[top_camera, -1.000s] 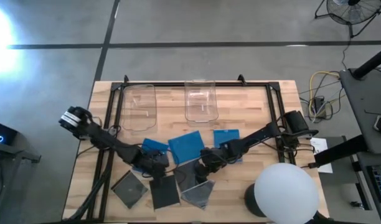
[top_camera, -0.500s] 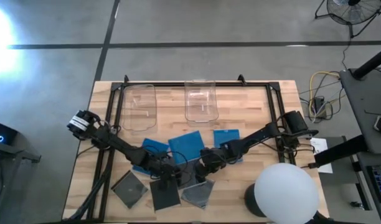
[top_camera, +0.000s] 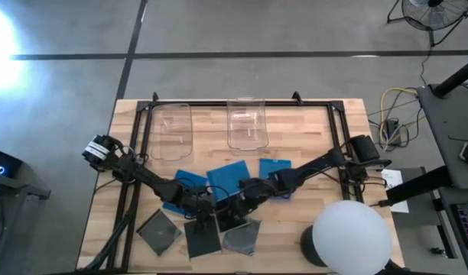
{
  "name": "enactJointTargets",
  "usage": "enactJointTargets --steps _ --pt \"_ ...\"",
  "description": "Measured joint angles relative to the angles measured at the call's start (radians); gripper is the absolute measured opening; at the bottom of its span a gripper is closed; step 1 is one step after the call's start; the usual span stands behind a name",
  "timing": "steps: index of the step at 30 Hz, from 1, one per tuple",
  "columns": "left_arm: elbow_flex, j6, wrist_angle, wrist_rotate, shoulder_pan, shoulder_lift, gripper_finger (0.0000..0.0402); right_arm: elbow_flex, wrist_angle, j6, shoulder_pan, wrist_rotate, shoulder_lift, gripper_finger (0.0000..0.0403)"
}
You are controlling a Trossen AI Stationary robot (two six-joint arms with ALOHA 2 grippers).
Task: Pick & place jewel cases by type
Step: Put the black CD case into the left transparent bin
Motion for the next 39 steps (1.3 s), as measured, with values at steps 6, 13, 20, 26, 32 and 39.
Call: enactJointTargets --steps 6,13,20,26,32,39 --pt "-0.001 0.012 -0.002 -0.005 0.002 -0.001 0.0094 -0.007 -0.044 0.051 -0.001 -0.010 -0.002 0.0188" --pt "-0.002 -0.018 -0.009 -0.082 0.001 -0.026 0.0094 -0.038 -0.056 0.112 -0.001 -0.061 -0.002 0.0116" --pt "-0.005 -0.032 -0.109 -0.214 0.004 -0.098 0.0094 -0.040 -0.012 0.152 -0.006 -0.070 -0.005 0.0046" --pt "-0.009 -0.123 -0.272 -0.189 -0.032 -0.212 0.0094 -0.042 0.033 0.152 -0.008 -0.072 -0.017 0.0028" --pt "0.001 -0.189 -0.262 -0.127 -0.090 -0.384 0.0094 -0.031 0.057 0.117 -0.019 -0.085 -0.067 0.0027" --pt "0.044 -0.404 -0.257 -0.141 -0.136 -0.642 0.0094 0.072 0.060 -0.002 -0.100 -0.059 -0.121 0.0029"
